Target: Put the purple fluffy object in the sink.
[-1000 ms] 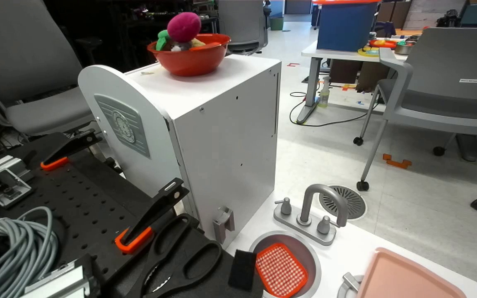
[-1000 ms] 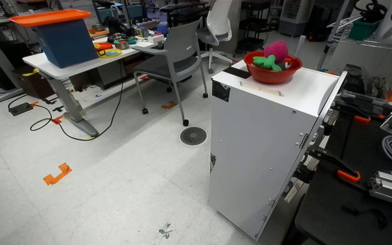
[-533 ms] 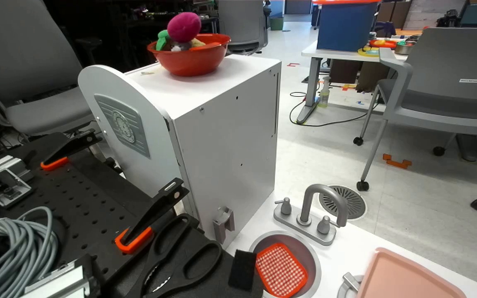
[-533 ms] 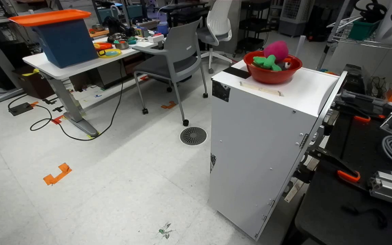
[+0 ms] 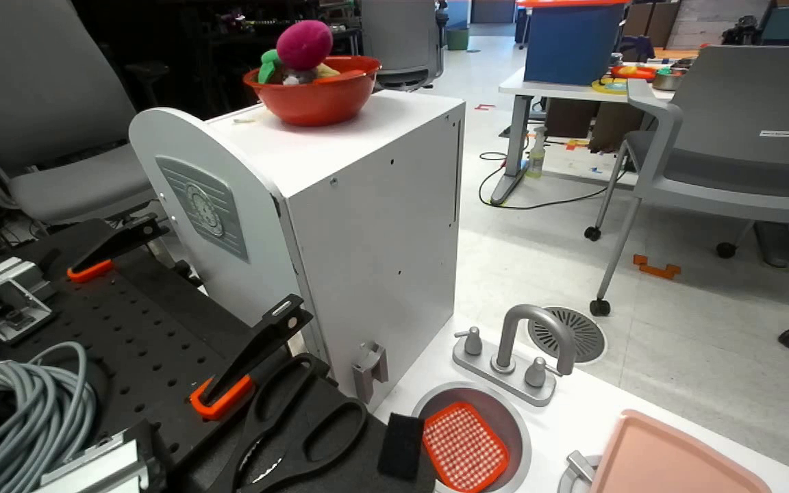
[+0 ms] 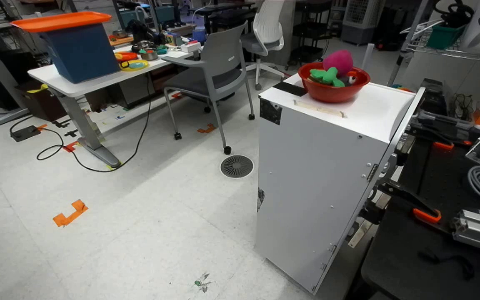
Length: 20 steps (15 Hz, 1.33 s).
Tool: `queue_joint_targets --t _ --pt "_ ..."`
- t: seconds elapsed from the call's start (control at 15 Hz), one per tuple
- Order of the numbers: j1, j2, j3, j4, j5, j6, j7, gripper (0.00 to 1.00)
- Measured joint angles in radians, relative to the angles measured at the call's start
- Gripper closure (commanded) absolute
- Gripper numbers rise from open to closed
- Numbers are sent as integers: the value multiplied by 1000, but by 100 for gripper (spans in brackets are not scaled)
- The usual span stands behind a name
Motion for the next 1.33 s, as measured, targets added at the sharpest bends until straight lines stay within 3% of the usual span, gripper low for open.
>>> queue_joint_targets --t 0.33,0.73,1.33 --pt "2 54 35 54 0 -3 -12 0" --pt "27 54 98 35 1 -3 -40 0" --pt "-6 45 82 10 3 -1 2 0"
